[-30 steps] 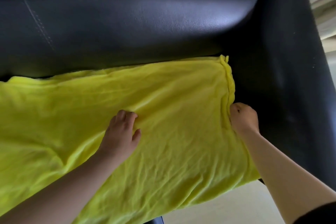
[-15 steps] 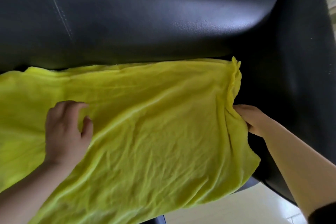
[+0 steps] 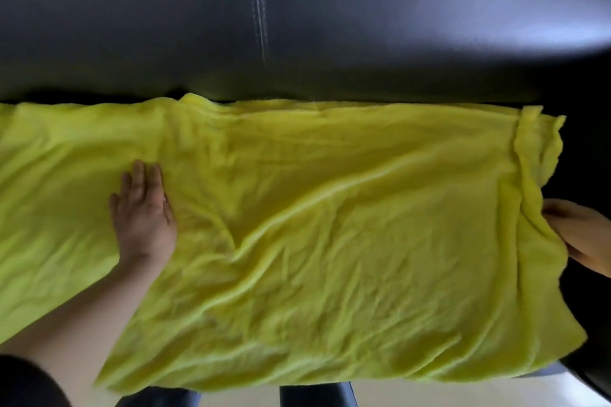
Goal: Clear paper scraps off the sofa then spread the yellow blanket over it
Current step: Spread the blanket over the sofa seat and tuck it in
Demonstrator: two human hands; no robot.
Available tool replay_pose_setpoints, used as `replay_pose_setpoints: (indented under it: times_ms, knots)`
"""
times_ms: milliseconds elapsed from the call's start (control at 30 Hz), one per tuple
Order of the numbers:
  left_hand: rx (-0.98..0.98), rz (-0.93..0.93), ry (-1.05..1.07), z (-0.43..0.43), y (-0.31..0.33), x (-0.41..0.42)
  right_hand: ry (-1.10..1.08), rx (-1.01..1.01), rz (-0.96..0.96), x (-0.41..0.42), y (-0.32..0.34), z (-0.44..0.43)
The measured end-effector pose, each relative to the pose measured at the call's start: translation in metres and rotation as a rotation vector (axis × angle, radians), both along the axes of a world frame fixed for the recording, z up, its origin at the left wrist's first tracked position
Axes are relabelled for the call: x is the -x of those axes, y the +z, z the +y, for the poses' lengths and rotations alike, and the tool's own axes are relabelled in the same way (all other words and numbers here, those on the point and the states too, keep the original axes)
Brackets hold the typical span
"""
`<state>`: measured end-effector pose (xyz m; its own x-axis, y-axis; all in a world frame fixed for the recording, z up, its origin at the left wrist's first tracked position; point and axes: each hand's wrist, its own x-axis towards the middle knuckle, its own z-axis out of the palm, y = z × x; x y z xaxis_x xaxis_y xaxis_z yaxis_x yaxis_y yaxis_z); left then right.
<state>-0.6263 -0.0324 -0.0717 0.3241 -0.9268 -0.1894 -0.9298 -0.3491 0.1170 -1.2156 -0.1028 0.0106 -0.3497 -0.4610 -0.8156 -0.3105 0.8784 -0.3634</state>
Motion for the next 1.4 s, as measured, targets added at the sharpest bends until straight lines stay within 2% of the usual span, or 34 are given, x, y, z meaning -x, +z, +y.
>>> replay_pose_setpoints:
  times_ms: [133, 300, 400, 533, 767, 967, 1133, 1400]
  knots:
    - [0.003, 0.041, -0.028, 0.0, 0.001, -0.005, -0.047, -0.024, -0.064, 0.0, 0.0, 0.007]
    - [-0.014, 0.027, -0.043, 0.001, 0.0, -0.011, 0.025, -0.038, -0.02, -0.019, 0.003, -0.001]
    - [-0.029, 0.012, -0.034, -0.004, -0.002, -0.006, 0.031, 0.015, 0.052, -0.023, -0.005, 0.0]
    - [-0.073, -0.015, -0.006, -0.005, -0.002, -0.001, 0.061, 0.095, 0.271, -0.033, -0.016, 0.004]
    - [-0.09, -0.027, 0.04, -0.006, -0.002, -0.001, 0.165, 0.185, 0.412, -0.033, -0.025, 0.005]
    - [-0.141, -0.028, 0.055, -0.009, 0.003, -0.001, 0.124, 0.13, 0.411, -0.031, -0.026, 0.005]
    - [-0.174, -0.019, 0.072, -0.011, 0.012, -0.002, 0.177, 0.067, 0.476, -0.034, -0.016, -0.003]
    - [-0.136, 0.113, 0.121, -0.014, 0.015, -0.002, 0.015, 0.094, 0.468, -0.028, -0.012, -0.001]
